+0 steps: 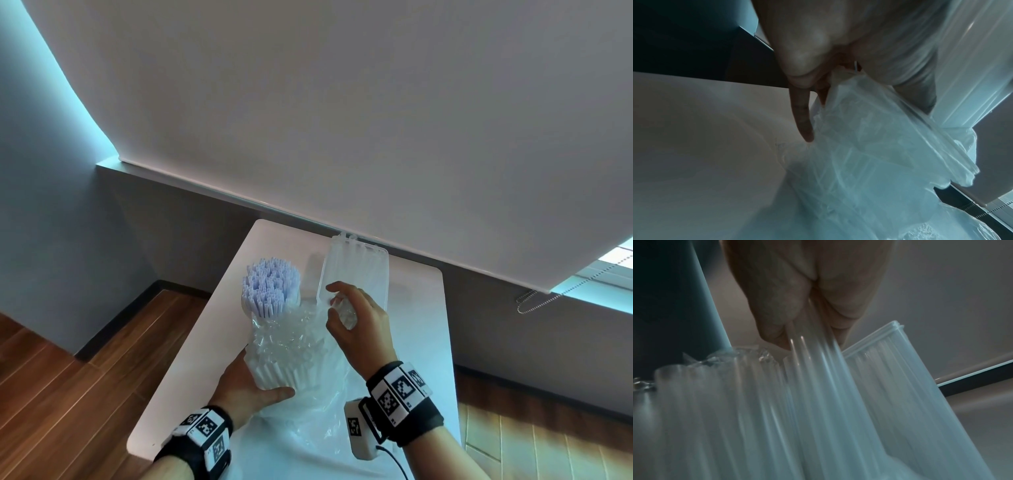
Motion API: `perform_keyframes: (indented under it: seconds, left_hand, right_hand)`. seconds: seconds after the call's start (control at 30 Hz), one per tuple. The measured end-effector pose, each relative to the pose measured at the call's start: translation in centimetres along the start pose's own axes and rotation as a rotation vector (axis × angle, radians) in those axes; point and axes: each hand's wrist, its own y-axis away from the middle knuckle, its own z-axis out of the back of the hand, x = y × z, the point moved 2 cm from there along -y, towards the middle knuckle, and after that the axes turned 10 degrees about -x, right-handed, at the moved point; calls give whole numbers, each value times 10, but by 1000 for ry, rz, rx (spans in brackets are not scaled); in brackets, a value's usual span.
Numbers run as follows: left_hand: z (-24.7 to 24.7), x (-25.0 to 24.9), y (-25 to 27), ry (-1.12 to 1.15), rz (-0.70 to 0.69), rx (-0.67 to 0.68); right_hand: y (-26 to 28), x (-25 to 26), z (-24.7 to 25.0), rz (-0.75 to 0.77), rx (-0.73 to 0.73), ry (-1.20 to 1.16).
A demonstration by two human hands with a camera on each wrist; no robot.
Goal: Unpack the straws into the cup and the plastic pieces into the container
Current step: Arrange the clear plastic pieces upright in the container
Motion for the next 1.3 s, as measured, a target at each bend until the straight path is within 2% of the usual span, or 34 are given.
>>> perform_keyframes:
  seconds: [0.3, 0.5, 0.63, 0.8, 0.97, 1.07, 1.17, 1.3]
  left_hand:
    - [-1, 1, -1, -28, 6, -3]
    - [2, 3, -1, -6, 30, -11]
    - [2, 4, -2, -6, 43, -23]
    - [1, 2, -1, -13, 38, -21]
    - [2, 1, 1, -26, 38, -5]
    - [1, 3, 0, -53, 48, -4]
    - [1, 4, -1, -70, 72, -20]
    - [1, 4, -1, -62, 78, -36]
  right_hand:
    - [-10, 5, -4, 33, 87, 49]
    - [-21, 12, 5, 83, 55, 17]
    - [-44, 21, 26, 130, -25, 2]
    - [-79, 42, 66, 93, -121, -69]
    - [-116, 64, 104, 99, -169, -369]
    - [-139, 76, 125, 145, -204, -390]
    - [-159, 67, 126, 155, -192, -315]
    - [-168, 20, 90, 101, -80, -202]
